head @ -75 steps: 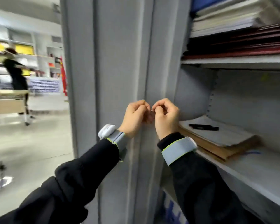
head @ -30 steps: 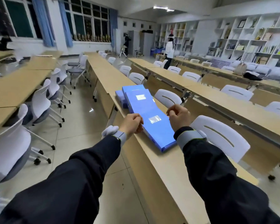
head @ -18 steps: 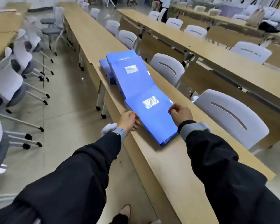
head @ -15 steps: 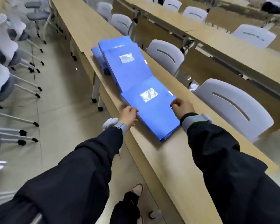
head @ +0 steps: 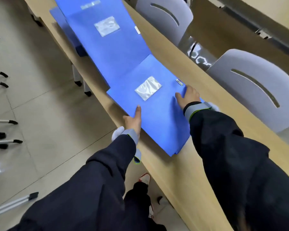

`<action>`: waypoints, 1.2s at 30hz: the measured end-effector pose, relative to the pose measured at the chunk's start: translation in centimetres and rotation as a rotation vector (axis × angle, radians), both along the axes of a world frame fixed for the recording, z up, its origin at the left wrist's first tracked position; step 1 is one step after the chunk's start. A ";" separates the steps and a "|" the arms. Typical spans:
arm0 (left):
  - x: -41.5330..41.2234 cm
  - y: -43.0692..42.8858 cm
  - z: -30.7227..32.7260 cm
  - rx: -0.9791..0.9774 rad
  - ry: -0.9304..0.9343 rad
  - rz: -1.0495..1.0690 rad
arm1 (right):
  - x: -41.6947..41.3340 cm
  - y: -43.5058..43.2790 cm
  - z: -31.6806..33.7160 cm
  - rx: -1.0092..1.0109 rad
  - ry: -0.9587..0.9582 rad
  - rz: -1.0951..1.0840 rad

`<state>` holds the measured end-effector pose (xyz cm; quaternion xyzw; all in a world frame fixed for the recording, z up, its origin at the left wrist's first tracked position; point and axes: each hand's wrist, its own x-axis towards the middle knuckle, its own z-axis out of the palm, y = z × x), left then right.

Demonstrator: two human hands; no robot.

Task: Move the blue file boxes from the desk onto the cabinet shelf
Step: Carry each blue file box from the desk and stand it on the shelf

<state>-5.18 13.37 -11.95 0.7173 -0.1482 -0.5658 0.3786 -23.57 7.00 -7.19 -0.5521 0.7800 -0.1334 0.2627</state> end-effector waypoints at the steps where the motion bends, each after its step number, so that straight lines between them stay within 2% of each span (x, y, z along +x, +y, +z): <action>1: 0.0 -0.4 -0.4 0.001 0.001 0.012 | 0.0 -0.7 -0.1 -0.001 0.007 0.006; 6: 0.7 -1.9 -1.5 0.024 -0.017 0.059 | 0.0 -2.4 -0.7 0.020 0.055 -0.016; 14: 1.4 -2.4 -1.8 -0.004 0.020 0.162 | -1.0 -2.9 -1.5 0.077 -0.071 -0.246; 19: 1.9 -3.1 0.0 -0.152 0.054 0.119 | -2.5 -1.7 -0.8 0.170 -0.091 -0.269; 25: 1.3 -4.6 2.9 -0.353 0.080 -0.068 | -5.0 0.5 1.0 0.299 -0.314 -0.474; 30: -0.4 -5.1 5.0 -0.398 0.004 -0.231 | -6.3 4.1 1.3 0.157 -0.473 -0.602; 36: -5.7 -4.7 9.4 -0.463 0.033 -0.362 | -9.8 7.8 5.4 -0.057 -0.500 -0.771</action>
